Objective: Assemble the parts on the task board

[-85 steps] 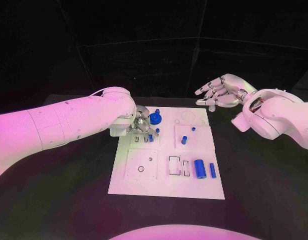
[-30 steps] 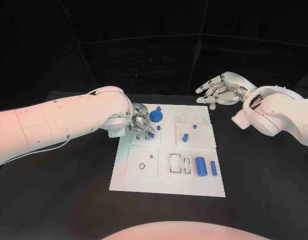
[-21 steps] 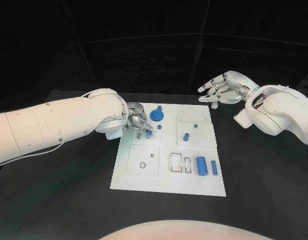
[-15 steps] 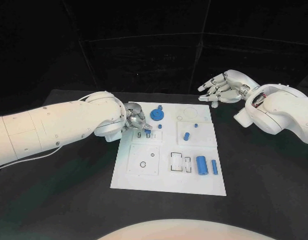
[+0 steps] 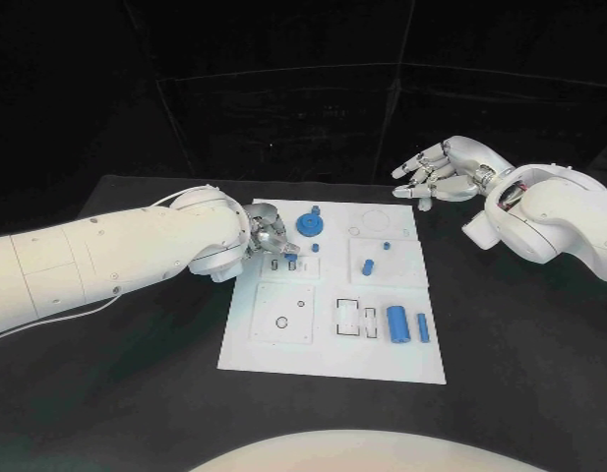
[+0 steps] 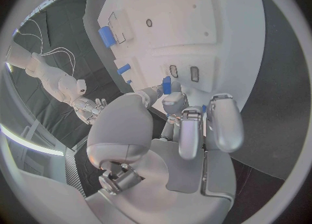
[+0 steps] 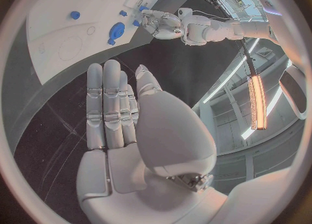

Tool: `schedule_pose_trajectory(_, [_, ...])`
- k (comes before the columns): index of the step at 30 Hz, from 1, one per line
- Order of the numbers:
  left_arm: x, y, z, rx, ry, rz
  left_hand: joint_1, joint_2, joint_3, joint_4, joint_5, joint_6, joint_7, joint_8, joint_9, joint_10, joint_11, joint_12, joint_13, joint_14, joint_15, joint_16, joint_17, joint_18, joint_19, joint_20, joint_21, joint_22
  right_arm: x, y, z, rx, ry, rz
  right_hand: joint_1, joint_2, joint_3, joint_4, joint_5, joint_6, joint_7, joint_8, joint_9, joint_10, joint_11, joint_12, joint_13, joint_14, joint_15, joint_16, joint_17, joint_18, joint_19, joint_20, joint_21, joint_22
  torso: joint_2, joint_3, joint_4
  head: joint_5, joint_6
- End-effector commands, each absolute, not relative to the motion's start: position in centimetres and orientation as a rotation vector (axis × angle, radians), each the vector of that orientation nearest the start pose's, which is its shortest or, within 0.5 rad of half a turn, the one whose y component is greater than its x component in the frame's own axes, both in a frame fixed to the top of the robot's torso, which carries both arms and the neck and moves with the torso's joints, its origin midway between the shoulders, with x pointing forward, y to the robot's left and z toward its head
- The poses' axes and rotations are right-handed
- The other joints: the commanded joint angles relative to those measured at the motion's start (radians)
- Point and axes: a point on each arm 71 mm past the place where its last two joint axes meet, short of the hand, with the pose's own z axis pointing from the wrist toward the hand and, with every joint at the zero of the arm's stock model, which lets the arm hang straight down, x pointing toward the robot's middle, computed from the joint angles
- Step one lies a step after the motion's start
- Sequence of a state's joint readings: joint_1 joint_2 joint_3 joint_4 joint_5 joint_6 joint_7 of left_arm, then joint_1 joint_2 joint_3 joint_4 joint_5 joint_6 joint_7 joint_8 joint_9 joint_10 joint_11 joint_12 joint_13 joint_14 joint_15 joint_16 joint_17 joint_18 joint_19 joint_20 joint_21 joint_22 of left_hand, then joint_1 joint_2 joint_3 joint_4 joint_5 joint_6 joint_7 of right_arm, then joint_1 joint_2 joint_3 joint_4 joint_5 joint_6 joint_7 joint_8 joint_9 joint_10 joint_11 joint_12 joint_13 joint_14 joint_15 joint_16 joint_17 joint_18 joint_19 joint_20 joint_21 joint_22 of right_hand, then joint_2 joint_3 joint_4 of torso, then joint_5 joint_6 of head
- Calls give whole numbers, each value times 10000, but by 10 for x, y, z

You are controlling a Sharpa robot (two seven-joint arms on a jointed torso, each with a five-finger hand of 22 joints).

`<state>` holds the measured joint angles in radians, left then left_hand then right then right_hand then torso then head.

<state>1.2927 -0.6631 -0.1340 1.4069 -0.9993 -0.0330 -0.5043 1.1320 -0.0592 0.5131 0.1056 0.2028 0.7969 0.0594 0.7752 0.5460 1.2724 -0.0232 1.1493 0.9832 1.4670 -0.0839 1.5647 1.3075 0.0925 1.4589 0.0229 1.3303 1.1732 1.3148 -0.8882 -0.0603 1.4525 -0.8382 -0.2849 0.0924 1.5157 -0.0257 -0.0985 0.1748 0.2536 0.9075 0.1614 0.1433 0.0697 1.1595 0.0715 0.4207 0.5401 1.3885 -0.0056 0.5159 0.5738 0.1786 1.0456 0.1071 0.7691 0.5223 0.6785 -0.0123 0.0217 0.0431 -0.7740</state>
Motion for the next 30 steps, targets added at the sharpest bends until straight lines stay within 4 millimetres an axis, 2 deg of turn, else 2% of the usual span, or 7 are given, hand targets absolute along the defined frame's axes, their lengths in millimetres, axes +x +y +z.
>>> schedule_pose_trajectory(1, [504, 161, -215, -1982, 22239, -4564, -4, 34, 1797, -1719, 44, 34, -54, 49, 7, 38, -1, -59, -22, 1037, -38, 61, 2633, -148, 43, -36, 32, -16, 514, -243, -138, 3195, 16436, 9832, -37, 86, -56, 7, 54, 22, -16, 39, 9, 49, -8, -50, -8, 51, 16, -42, 14, 48, 85, -15, -71, -13, 4, -1, -5, -18, -13])
schedule_pose_trajectory(8, [503, 159, -218, -1765, 22524, -4457, -10, 36, 1809, -1716, 44, 34, -53, 51, 8, 41, -1, -56, -19, 1037, -38, 61, 2633, -149, 44, -37, 34, -13, 514, -243, -138, 3183, 16424, 9846, -35, 90, -57, 9, 58, 23, -17, 40, 10, 52, -10, -49, -7, 55, 15, -45, 18, 48, 87, -15, -73, -14, 5, -8, 2, -2, -25])
schedule_pose_trajectory(14, [502, 158, -220, -1592, 22759, -4366, -23, 35, 1825, -1711, 42, 34, -52, 54, 11, 24, 0, -83, -55, 1037, -38, 61, 2633, -146, 38, -38, 23, -29, 514, -242, -138, 3162, 16396, 9872, -35, 90, -57, 9, 58, 23, -17, 40, 10, 52, -10, -49, -7, 55, 15, -45, 18, 48, 87, -15, -73, -14, 5, 5, -1, 2, -40])
schedule_pose_trajectory(30, [504, 162, -224, -1412, 23119, -4114, -35, 34, 1843, -1707, 40, 32, -51, 58, 13, 7, 1, -111, -91, 1037, -37, 61, 2633, -142, 31, -38, 10, -50, 514, -241, -138, 3126, 16480, 9912, -29, 94, -58, 10, 65, 24, -18, 42, 10, 53, -12, -50, -6, 59, 13, -51, 23, 49, 91, -16, -77, -16, 2, 4, -4, 39, -79])
